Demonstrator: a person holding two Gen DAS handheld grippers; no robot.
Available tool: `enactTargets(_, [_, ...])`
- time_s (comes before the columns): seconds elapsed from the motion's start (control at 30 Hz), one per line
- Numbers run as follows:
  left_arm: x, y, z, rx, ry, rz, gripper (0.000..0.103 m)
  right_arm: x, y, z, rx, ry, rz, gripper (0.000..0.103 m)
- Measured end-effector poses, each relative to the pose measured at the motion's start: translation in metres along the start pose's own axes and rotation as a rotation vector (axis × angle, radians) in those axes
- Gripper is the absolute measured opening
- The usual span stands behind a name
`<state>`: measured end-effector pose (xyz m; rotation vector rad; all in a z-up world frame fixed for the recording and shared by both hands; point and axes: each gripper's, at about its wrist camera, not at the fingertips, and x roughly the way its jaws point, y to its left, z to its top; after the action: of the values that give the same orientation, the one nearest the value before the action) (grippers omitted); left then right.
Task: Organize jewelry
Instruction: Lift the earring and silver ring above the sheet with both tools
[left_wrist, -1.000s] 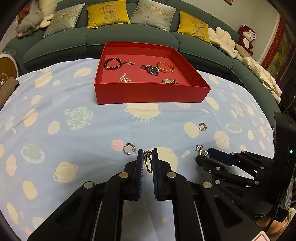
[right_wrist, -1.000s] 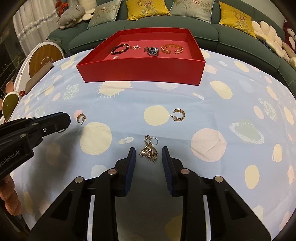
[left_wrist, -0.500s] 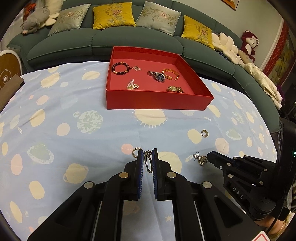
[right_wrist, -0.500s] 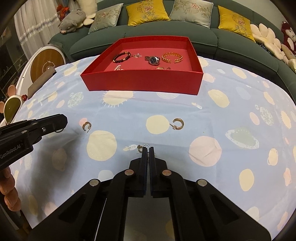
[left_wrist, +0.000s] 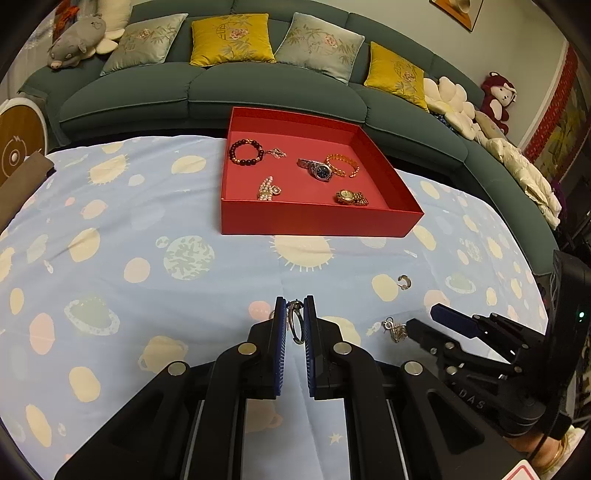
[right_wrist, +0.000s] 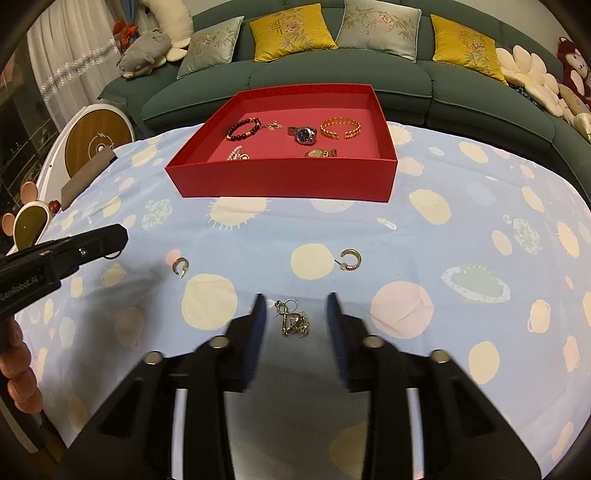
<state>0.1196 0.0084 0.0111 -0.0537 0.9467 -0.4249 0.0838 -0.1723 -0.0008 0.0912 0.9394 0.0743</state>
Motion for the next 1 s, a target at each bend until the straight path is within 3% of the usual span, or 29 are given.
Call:
enactTargets(0.13, [0.001, -0.004, -0.002, 0.013, 0.005, -0.003, 0.007, 0.013, 0.008, -0.006, -0.035, 0.028, -0.017, 0.045])
enactTargets(0.37, [0.002, -0.003, -0.003, 0.015, 0.009, -0.002, 0.007, 0.026, 0.012, -0.012, -0.060, 0.055, -0.053, 0.015])
enactTargets(0.63, [0.001, -0.002, -0.002, 0.011, 0.006, -0.004, 0.007, 0.019, 0.016, -0.010, -0.061, 0.045, -0.028, 0.011])
enactTargets(1.0, [-0.012, -0.001, 0.012, -0.009, -0.024, -0.011, 0.007, -0.022, 0.009, 0.018, -0.012, -0.061, 0.012, 0.011])
